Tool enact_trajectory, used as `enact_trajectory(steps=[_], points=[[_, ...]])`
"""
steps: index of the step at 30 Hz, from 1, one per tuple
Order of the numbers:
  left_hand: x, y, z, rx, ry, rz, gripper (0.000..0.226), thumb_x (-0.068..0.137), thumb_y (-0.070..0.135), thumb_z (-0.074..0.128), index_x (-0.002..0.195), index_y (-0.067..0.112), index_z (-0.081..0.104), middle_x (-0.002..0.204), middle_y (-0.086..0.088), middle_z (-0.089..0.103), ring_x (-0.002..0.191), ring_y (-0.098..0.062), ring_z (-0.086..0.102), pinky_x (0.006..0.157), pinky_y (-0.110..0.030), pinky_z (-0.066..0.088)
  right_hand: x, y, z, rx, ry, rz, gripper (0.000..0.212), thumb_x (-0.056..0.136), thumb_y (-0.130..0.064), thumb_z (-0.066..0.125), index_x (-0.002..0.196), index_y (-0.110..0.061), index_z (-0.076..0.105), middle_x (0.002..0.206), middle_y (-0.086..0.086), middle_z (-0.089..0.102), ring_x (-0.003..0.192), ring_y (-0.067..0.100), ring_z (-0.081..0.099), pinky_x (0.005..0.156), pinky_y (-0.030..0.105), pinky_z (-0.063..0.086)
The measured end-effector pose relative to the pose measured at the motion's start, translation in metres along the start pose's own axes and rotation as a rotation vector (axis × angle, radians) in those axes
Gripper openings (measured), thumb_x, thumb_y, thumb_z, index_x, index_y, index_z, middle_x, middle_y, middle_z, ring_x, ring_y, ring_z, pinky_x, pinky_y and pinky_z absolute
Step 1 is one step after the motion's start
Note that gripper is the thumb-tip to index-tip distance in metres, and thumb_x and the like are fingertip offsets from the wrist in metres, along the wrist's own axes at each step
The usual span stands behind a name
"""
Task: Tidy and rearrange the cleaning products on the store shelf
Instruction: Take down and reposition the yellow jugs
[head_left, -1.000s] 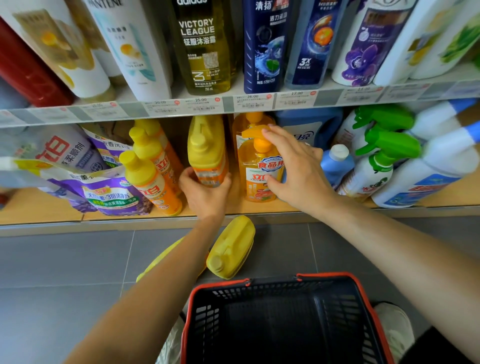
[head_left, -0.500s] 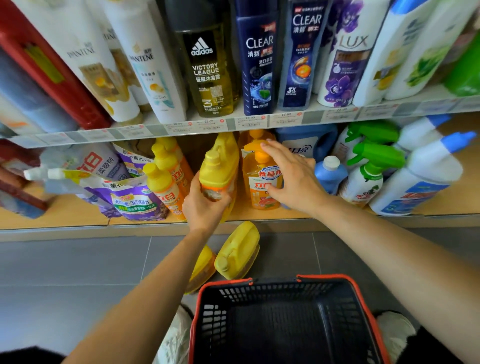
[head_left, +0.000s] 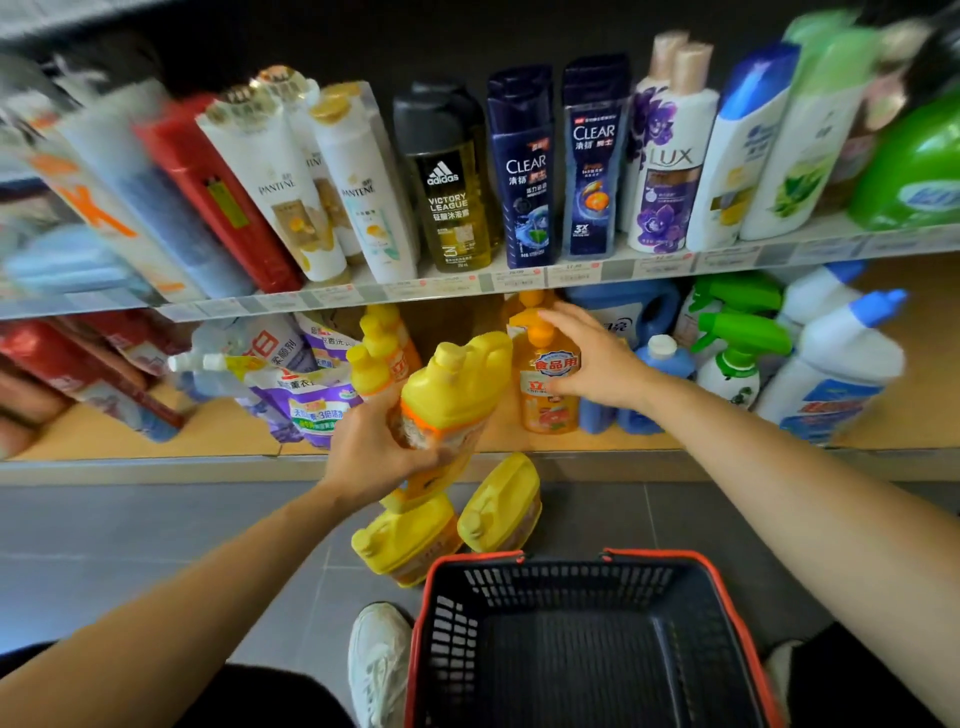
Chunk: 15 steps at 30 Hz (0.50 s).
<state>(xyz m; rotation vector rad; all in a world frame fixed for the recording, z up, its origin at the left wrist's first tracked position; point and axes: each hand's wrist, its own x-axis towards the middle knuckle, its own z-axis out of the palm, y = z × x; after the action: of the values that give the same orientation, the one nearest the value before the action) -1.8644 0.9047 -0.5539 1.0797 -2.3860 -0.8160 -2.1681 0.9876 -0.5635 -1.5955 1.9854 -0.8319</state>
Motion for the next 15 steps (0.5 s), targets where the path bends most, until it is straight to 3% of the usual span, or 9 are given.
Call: enact_trajectory(steps=[2,4,7,9,11,15], points=[[-0.005,0.003,-0.019,-0.051,-0.094,0.046,0.082,0.058,0.057,0.084,0.131,0.028,0.060,0.113,0.012,0.072,0.105,-0.007,0.068,0.089,-0.043,0.059,-0.005,-0.016,-0.007,0.009,-0.001,-0.047,0.100,0.075,-0.031,0.084,0.155,-0.035,0.025,0.164,-0.003,0.015,0.148,0.023,0.025,0.116,0.054,0.028],[-0.009,0.006,-0.033,-0.078,-0.164,0.089,0.080,0.060,0.054,0.088,0.131,0.029,0.061,0.117,0.016,0.071,0.108,-0.004,0.067,0.092,-0.041,0.059,-0.015,-0.036,-0.007,-0.021,-0.021,-0.160,0.092,0.074,-0.033,0.085,0.151,-0.035,0.034,0.158,-0.002,0.030,0.142,0.025,0.033,0.114,0.052,0.032],[-0.010,0.012,-0.045,-0.099,-0.260,0.160,0.080,0.064,0.046,0.093,0.134,0.028,0.060,0.123,0.014,0.070,0.113,-0.008,0.067,0.094,-0.041,0.059,-0.033,-0.064,-0.003,0.081,-0.129,-0.241,0.051,0.075,-0.032,0.085,0.120,-0.030,0.062,0.114,-0.004,0.065,0.105,0.020,0.062,0.088,0.045,0.051],[-0.009,0.017,-0.048,-0.112,-0.335,0.193,0.078,0.066,0.043,0.093,0.135,0.028,0.059,0.125,0.014,0.069,0.116,-0.009,0.066,0.095,-0.038,0.058,-0.046,-0.073,-0.005,0.131,-0.188,-0.238,0.030,0.076,-0.027,0.086,0.095,-0.020,0.065,0.087,-0.005,0.063,0.083,0.014,0.060,0.074,0.041,0.050],[-0.011,0.022,-0.047,-0.155,-0.420,0.211,0.077,0.068,0.039,0.093,0.136,0.027,0.058,0.129,0.012,0.067,0.119,-0.012,0.065,0.096,-0.035,0.057,-0.058,-0.078,-0.010,0.149,-0.258,-0.209,0.024,0.077,-0.024,0.085,0.081,-0.018,0.063,0.078,-0.002,0.059,0.074,0.013,0.055,0.070,0.041,0.046],[-0.016,0.031,-0.028,-0.223,-0.467,0.209,0.071,0.071,0.030,0.092,0.133,0.031,0.058,0.128,0.014,0.067,0.120,-0.009,0.064,0.099,-0.029,0.055,-0.079,-0.087,-0.020,0.223,-0.217,-0.148,0.022,0.077,-0.026,0.085,0.077,-0.014,0.066,0.070,0.000,0.059,0.065,0.007,0.051,0.061,0.030,0.041]])
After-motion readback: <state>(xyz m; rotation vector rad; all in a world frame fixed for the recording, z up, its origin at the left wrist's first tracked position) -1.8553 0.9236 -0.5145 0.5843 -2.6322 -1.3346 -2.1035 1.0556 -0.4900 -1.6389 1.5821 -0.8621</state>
